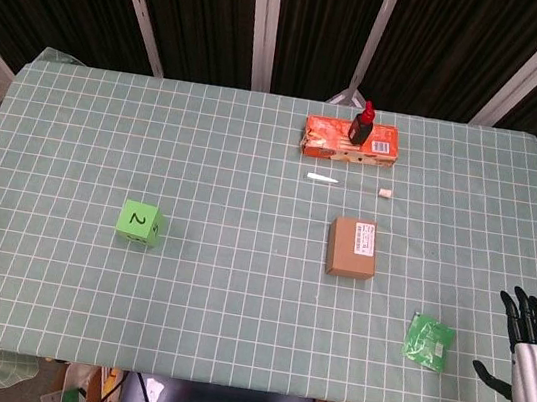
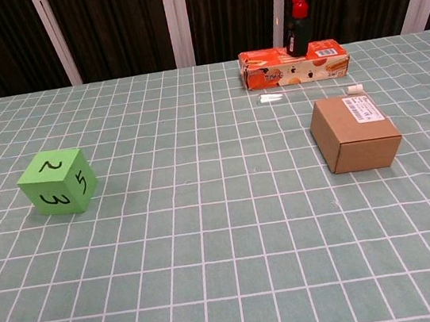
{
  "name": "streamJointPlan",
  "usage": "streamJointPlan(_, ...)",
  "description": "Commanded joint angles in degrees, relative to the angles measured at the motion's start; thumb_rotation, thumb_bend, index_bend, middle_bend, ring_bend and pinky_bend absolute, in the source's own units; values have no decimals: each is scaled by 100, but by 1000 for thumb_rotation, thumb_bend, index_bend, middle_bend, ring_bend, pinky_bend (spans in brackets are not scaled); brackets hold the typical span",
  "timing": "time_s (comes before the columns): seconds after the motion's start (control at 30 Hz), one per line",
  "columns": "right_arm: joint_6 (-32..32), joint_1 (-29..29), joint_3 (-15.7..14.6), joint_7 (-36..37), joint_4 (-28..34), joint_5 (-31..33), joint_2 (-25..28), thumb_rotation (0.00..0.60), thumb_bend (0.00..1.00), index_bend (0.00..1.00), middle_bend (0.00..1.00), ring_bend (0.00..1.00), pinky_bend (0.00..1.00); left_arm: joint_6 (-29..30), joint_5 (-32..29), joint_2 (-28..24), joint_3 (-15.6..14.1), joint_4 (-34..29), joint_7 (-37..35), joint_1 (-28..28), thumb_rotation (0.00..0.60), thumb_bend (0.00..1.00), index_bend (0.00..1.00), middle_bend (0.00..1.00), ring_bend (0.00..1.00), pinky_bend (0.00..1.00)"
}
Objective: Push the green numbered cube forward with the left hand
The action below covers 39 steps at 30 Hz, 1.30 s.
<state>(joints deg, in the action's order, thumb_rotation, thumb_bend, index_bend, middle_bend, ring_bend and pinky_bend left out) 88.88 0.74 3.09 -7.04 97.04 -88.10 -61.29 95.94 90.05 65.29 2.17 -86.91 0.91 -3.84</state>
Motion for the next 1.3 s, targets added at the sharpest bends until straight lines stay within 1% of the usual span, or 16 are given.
streamJointPlan(0.03,22,-14,-7,-18,-2,-7,-7,600,44,65,0,0,0,-5,2,-8,17,-18,-31,3,600,355,163,125,0,118)
streamJointPlan(0.47,101,-75,-27,-90,66,-20,20,600,45,65,0,0,0,-69,-2,-30,65,-43,-35,18,600,356,162,128,0,125)
streamJointPlan(0.6,73,-72,-32,-107,87,-3,18,600,45,65,0,0,0,-190,-76,-75,66,-30,-24,7,600,355,160,137,6,155)
streamJointPlan(0.7,23,-62,-69,-100,78,-36,35,600,45,65,0,0,0,-276,-62,-128,48,-68,-39,-16,600,355,159,192,82,241)
streamJointPlan(0.8,24,-66,-85,-48,98,-64,63,600,44,65,0,0,0,-421,4,-177,29,55,42,-101,600,357,154,282,166,316)
streamJointPlan(0.87,10,-68,-80,-22,100,-32,76,600,44,65,0,0,0,-678,-95,-328,68,19,152,-219,600,370,149,342,224,378)
streamJointPlan(0.93,-29,-57,-67,5,103,15,85,600,45,65,0,0,0,-1044,-288,-549,186,-125,190,-420,600,409,147,419,302,456)
streamJointPlan(1.03,-74,-38,-63,-16,113,41,84,600,45,65,0,0,0,-1688,-611,-863,363,-374,188,-766,600,448,147,491,361,512)
streamJointPlan(1.1,-78,-38,-70,-45,132,35,77,600,45,65,0,0,0,-2282,-850,-1105,421,-592,222,-1037,600,479,147,526,387,541)
streamJointPlan(1.17,-90,-36,-81,-100,150,29,66,600,45,65,0,0,0,-2893,-1150,-1335,487,-807,389,-1325,600,531,147,572,421,578)
streamJointPlan(1.3,-104,-37,-100,-193,177,20,46,600,45,65,0,0,0,-4107,-2057,-1664,661,-1290,638,-1912,600,649,149,661,487,642)
